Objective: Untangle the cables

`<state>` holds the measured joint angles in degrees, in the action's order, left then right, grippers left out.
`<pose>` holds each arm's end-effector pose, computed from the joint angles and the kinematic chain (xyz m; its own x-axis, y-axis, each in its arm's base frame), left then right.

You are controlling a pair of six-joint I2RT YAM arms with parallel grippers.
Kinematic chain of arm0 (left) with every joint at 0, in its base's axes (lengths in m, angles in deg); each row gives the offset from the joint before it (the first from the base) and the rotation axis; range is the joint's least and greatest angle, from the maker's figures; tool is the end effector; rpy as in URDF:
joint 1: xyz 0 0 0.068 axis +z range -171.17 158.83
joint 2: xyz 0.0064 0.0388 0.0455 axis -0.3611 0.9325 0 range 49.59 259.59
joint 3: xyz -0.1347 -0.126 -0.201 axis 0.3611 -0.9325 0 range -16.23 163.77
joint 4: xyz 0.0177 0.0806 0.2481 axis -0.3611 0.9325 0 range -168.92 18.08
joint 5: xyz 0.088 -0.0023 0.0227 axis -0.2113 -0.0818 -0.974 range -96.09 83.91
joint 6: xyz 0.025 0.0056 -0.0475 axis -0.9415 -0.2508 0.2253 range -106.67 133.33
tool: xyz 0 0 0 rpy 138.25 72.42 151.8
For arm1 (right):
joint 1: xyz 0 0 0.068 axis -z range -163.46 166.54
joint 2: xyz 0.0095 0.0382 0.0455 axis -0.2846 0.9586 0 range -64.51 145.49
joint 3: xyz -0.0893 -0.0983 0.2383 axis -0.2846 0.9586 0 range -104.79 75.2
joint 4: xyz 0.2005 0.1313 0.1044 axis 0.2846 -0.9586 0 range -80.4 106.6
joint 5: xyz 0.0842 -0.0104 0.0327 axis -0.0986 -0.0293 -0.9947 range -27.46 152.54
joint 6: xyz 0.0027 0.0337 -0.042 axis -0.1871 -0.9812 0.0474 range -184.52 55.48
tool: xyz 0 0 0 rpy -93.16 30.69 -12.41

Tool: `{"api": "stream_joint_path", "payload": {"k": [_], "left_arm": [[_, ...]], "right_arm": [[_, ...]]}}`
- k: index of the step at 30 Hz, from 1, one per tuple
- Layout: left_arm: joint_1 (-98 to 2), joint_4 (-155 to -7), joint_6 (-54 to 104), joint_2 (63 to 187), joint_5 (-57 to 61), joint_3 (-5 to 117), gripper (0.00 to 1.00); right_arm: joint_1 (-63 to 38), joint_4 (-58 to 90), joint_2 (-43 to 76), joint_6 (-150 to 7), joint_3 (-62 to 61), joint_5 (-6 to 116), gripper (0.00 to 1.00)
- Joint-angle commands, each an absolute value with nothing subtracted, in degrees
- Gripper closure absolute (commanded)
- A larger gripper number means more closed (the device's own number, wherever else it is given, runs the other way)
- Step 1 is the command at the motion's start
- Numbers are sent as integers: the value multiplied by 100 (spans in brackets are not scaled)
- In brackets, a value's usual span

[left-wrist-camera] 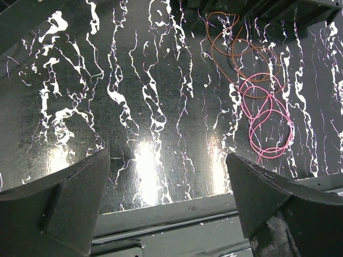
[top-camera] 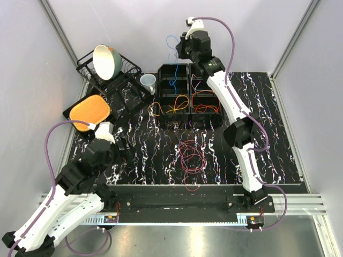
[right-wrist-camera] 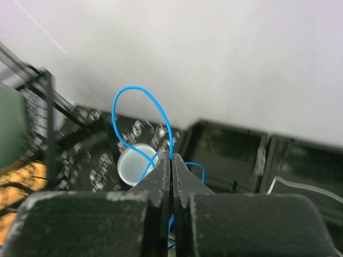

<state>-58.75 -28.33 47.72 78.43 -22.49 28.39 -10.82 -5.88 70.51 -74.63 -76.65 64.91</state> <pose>0.0829 -0.0513 0.3034 -0.6000 -0.2220 -0.7686 0.0757 0.9406 -0.3308 0.4739 0.2435 0.4177 -0.1602 0.1147 -0.9804 -0.4007 0.9001 0.1708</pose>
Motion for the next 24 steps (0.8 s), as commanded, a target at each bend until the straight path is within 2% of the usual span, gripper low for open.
{"api": "stream_joint_path", "payload": {"k": [1, 5, 11, 24], "left_arm": [[-5835, -3005, 4778, 7789, -2358, 2912, 7], [-5843, -3023, 4778, 7737, -2349, 2912, 7], [-5834, -3014, 4787, 7780, -2376, 2912, 7], [-5808, -3014, 4787, 7780, -2367, 2912, 8]], "right_arm": [[-1062, -300, 6900, -7392, -6921, 6799, 100], [-1062, -238, 7023, -7358, -6507, 7044, 100], [-1062, -317, 7225, -7270, -6279, 8108, 100], [-1106, -361, 7198, -7375, -5742, 7670, 100]]}}
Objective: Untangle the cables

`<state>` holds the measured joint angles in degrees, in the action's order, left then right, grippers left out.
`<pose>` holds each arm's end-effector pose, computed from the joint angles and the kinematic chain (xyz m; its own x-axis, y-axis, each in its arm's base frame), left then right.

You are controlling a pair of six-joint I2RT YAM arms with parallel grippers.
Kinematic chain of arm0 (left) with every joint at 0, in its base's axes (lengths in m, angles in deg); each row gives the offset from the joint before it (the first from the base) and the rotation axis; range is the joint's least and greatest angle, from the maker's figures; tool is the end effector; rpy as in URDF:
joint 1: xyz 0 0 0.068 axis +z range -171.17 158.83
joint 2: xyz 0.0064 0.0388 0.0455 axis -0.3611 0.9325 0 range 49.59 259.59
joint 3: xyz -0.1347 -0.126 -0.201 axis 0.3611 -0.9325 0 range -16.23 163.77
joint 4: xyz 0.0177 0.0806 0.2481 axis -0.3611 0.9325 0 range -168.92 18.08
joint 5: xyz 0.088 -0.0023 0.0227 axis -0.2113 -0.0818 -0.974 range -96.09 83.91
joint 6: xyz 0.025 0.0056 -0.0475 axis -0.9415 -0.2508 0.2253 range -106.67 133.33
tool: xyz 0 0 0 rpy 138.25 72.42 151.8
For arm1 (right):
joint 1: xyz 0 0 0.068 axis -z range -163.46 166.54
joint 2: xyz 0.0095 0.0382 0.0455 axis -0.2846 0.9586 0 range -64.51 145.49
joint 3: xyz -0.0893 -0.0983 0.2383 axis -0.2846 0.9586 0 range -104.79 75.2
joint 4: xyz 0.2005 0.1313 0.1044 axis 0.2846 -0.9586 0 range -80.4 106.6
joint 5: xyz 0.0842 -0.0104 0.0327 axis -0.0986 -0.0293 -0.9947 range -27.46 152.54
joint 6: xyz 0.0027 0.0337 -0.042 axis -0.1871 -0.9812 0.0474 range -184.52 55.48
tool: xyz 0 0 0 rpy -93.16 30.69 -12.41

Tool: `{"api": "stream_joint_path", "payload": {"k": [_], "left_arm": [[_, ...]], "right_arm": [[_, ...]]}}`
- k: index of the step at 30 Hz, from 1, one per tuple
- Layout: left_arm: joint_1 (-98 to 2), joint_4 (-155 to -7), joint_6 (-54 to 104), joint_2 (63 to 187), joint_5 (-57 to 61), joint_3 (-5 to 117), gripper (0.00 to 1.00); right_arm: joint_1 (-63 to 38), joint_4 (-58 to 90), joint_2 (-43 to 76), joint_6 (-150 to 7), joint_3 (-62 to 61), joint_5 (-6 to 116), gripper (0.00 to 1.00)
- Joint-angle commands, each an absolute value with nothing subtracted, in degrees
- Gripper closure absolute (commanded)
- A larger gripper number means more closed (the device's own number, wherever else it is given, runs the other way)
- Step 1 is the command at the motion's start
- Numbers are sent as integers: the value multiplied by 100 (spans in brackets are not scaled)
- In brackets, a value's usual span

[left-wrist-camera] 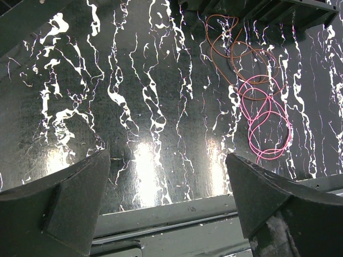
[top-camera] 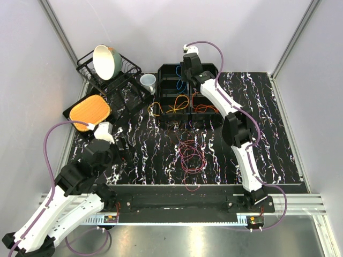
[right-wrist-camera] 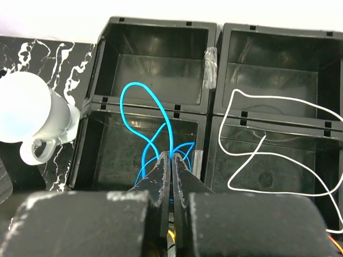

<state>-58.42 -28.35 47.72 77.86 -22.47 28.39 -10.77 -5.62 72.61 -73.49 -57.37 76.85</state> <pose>0.0817 -0.0497 0.3042 -0.5926 -0.2302 -0.7719 0.0733 0.9389 -0.3363 0.5010 0.2487 0.2847 -0.4340 -0.0539 -0.8993 -0.1830 0.9827 0.0294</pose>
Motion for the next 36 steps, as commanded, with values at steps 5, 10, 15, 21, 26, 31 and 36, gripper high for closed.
{"api": "stream_joint_path", "payload": {"k": [5, 10, 15, 21, 26, 31, 36], "left_arm": [[-5799, -3005, 4778, 7772, -2358, 2904, 9], [-5782, -3014, 4787, 7763, -2358, 2904, 9], [-5773, -3014, 4778, 7763, -2349, 2903, 9], [-5773, -3014, 4787, 7754, -2367, 2903, 9], [-5764, -3005, 4813, 7763, -2402, 2903, 9], [-5755, -2926, 4875, 7824, -2577, 2938, 9], [-5711, -2978, 5059, 7719, -3069, 2913, 1]], "right_arm": [[-1150, -414, 7242, -7366, -5760, 7311, 100], [-1168, -1019, 7348, -7524, -6172, 7089, 16], [-1159, -1161, 6875, -7577, -6173, 7186, 16], [-1168, -1214, 6190, -7673, -5998, 7019, 16], [-1168, -1214, 5653, -7805, -5323, 6870, 16], [-1176, -1152, 4827, -8139, -4268, 7070, 16], [-1168, -872, 3748, -8368, -2511, 7590, 18]]}}
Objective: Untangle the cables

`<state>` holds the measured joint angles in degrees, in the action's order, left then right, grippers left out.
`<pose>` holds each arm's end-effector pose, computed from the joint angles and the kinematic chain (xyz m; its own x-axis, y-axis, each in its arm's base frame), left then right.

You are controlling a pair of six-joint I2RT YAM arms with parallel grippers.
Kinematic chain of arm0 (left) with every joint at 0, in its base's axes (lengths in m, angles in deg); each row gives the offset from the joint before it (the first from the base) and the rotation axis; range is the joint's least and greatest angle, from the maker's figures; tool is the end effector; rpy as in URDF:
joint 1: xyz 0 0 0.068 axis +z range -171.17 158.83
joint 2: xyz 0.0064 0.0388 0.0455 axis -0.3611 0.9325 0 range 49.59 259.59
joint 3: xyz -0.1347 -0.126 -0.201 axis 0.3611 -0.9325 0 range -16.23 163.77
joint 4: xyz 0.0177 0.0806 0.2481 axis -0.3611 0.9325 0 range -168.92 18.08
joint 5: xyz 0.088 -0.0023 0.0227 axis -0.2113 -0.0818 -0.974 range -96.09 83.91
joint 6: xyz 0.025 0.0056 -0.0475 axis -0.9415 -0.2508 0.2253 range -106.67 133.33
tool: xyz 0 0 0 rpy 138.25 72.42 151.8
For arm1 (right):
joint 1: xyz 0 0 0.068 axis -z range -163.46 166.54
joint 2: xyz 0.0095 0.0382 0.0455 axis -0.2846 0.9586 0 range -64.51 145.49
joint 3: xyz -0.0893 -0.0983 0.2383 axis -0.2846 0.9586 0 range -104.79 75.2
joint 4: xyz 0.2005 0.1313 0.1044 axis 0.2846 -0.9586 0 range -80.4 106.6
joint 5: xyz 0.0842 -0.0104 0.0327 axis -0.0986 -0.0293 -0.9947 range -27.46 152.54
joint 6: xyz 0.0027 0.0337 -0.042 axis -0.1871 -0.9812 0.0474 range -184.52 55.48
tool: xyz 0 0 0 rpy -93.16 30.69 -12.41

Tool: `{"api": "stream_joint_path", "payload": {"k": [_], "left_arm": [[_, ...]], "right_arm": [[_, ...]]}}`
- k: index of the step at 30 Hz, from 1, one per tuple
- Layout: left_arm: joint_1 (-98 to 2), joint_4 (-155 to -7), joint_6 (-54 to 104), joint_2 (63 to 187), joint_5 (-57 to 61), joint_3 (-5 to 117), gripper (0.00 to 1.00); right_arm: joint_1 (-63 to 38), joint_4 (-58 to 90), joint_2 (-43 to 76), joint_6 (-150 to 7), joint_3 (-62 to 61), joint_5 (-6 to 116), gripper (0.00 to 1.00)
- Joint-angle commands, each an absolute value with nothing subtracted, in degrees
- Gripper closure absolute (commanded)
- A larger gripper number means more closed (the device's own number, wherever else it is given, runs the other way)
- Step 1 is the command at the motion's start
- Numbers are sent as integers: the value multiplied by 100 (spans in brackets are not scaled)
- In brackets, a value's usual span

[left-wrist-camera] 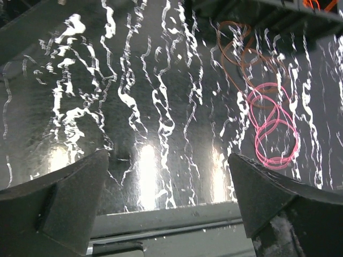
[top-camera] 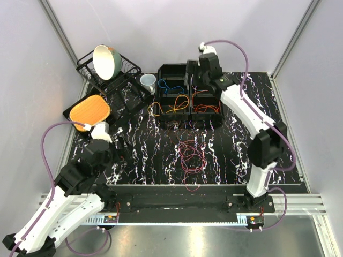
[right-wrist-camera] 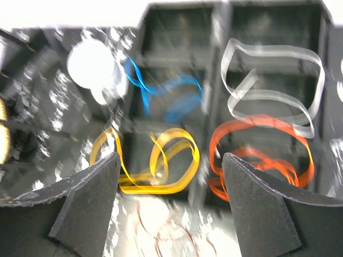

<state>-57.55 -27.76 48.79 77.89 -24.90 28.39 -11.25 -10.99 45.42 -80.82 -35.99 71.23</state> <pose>0.0826 -0.0468 0.3035 -0.5767 -0.2572 -0.7754 0.0170 0.9451 -0.3262 0.4019 0.2056 0.3786 -0.4723 0.0648 -0.8791 -0.2172 0.9580 0.1874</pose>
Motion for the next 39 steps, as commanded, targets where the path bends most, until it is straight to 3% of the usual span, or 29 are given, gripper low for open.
{"api": "stream_joint_path", "payload": {"k": [1, 5, 8, 13, 23, 26, 39], "left_arm": [[-5711, -3092, 5242, 7693, -3209, 2843, 1], [-5711, -3926, 5420, 7823, -2484, 2421, 1], [-5781, -4770, 5341, 8507, -1209, 2113, 14], [-7170, -5139, 5244, 10467, -2411, 2305, 17], [-7803, -6617, 4709, 12806, -2060, 3211, 26], [-7830, -6986, 4550, 13341, -1901, 3395, 36], [-7909, -7224, 4392, 14565, -1875, 3993, 51]], "right_arm": [[-1168, -793, 3570, -8403, -2229, 7590, 18], [-1141, -256, 2447, -8973, -410, 7530, 14], [-1141, -264, 1866, -9150, 391, 7144, 13], [-1141, -326, 1153, -9431, 1322, 6764, 13], [-1133, -546, 756, -9546, 1676, 6439, 14], [-1141, -634, 660, -9520, 1702, 6430, 14], [-1141, -765, 484, -9449, 1851, 6456, 14]]}}
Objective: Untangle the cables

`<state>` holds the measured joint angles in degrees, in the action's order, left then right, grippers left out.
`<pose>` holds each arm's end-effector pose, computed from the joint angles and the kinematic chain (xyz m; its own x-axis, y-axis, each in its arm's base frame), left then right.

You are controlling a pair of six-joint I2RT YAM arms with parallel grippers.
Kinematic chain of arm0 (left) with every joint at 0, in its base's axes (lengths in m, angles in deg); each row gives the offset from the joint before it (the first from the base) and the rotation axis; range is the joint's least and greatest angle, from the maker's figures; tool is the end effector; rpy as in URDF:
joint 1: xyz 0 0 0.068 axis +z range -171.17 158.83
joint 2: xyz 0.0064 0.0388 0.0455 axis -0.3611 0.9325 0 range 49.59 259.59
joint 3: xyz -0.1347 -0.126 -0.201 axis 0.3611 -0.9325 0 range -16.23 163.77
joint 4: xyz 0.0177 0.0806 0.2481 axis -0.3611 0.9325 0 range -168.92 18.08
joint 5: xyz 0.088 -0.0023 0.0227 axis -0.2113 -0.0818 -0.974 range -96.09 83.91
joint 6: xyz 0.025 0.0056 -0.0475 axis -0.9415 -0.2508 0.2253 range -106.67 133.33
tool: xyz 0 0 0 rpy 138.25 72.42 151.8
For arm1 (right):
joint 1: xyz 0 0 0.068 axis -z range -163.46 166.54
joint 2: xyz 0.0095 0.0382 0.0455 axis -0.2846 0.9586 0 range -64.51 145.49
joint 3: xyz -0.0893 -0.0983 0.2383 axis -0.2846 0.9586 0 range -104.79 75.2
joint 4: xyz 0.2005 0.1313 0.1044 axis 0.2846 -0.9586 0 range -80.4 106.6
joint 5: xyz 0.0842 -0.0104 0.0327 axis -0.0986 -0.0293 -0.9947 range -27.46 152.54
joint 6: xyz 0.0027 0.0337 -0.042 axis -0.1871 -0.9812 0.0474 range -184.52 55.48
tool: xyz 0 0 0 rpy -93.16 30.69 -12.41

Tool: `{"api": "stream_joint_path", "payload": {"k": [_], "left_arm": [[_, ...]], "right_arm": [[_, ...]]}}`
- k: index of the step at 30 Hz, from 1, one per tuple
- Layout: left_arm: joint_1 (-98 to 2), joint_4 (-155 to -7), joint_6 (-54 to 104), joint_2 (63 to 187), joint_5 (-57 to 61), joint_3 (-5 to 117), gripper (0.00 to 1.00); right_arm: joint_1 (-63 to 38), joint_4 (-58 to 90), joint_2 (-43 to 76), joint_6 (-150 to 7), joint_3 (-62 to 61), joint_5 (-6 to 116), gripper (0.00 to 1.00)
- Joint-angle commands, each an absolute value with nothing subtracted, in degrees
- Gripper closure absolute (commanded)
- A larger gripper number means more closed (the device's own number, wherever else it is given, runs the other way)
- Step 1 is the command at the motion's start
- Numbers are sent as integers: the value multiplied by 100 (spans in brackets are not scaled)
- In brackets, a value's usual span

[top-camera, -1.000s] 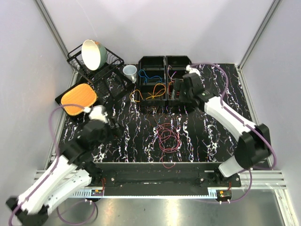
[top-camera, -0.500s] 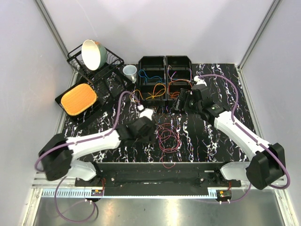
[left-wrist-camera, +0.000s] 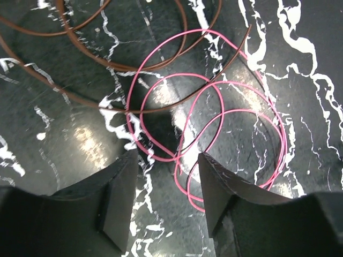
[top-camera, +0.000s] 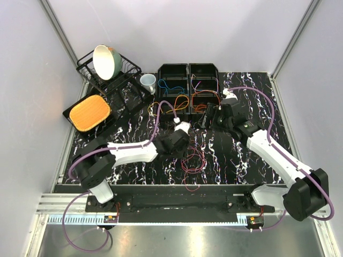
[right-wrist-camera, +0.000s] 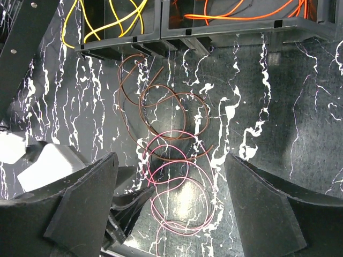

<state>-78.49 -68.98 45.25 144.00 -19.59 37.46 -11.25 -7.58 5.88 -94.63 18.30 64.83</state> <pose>0.1872 -0.2767 0.1783 -0.7449 0.2090 -0.6335 0.4061 0.8955 -0.1820 0.2398 0.1247 0.2965 -0.6873 0.2045 -0.6970 -0.1076 0.9203 0.3761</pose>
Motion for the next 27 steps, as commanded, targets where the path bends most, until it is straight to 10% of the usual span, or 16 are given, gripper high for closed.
{"api": "stream_joint_path", "payload": {"k": [1, 9, 13, 27], "left_arm": [[-7917, -7224, 4392, 14583, -1883, 3976, 51], [-8014, -7110, 4392, 14680, -2015, 3932, 58], [-8058, -6978, 4330, 14636, -2077, 3958, 100], [-8041, -4218, 3319, 12729, -3351, 6735, 100]], "right_arm": [[-1133, -757, 501, -9449, 1852, 6456, 14], [-1132, -757, 545, -9414, 1843, 6439, 15], [-1141, -774, 554, -9396, 1843, 6465, 15], [-1141, -1152, 396, -9159, 964, 6861, 14]]}}
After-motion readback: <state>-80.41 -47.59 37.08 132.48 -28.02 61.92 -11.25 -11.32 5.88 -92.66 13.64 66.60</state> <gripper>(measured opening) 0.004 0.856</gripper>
